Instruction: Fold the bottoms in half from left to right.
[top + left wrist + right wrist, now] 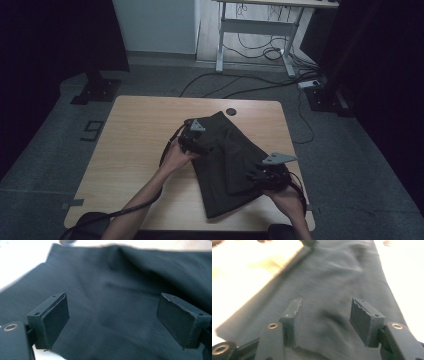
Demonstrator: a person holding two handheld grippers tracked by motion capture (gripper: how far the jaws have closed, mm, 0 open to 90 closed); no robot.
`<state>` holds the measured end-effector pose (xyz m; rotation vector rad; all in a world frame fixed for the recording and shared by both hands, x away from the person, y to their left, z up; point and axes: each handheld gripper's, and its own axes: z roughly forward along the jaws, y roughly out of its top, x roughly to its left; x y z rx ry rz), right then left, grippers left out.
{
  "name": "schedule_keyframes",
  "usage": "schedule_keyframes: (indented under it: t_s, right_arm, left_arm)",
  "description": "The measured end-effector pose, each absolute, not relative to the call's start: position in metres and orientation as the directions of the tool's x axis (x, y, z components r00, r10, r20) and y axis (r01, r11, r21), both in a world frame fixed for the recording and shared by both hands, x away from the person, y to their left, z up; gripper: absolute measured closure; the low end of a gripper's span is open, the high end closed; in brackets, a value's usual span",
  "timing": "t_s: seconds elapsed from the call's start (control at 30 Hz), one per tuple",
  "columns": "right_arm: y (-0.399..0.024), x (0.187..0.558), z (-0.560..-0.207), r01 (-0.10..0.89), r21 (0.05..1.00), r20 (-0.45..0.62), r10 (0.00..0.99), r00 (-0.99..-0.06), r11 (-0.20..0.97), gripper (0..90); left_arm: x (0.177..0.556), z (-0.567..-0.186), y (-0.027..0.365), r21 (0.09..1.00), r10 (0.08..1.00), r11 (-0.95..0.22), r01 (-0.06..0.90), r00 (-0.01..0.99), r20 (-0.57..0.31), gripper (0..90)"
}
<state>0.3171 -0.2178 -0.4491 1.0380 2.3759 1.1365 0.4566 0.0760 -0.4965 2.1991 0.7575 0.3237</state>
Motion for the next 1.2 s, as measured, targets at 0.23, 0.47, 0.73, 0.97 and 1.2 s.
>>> schedule_keyframes:
  t_s: [0.23,0.47,0.73,0.97,1.2]
  right_arm:
    - [-0.16,0.325,-0.475,0.492,0.72,0.045,0.674,-0.737,0.489,31.2]
    - [-0.136,0.329,-0.514,0.534,0.634,-0.041,0.714,-0.699,0.559,36.9]
    - [-0.139,0.327,-0.516,0.548,0.609,-0.044,0.715,-0.698,0.573,86.5]
    - [-0.173,0.327,-0.471,0.513,0.693,-0.079,0.761,-0.644,0.506,86.9]
    - [-0.237,0.344,-0.446,0.562,0.718,-0.111,0.865,-0.49,0.411,86.8]
  left_arm:
    - [0.428,-0.524,0.075,0.712,0.608,-0.558,0.426,0.794,0.001,9.8]
    - [0.424,-0.538,0.073,0.683,0.615,-0.603,0.413,0.786,0.068,8.7]
    - [0.425,-0.546,0.075,0.696,0.626,-0.581,0.423,0.778,0.05,6.8]
    - [0.424,-0.547,0.076,0.702,0.635,-0.569,0.428,0.771,0.044,6.7]
    - [0.424,-0.547,0.076,0.704,0.637,-0.566,0.43,0.769,0.042,6.8]
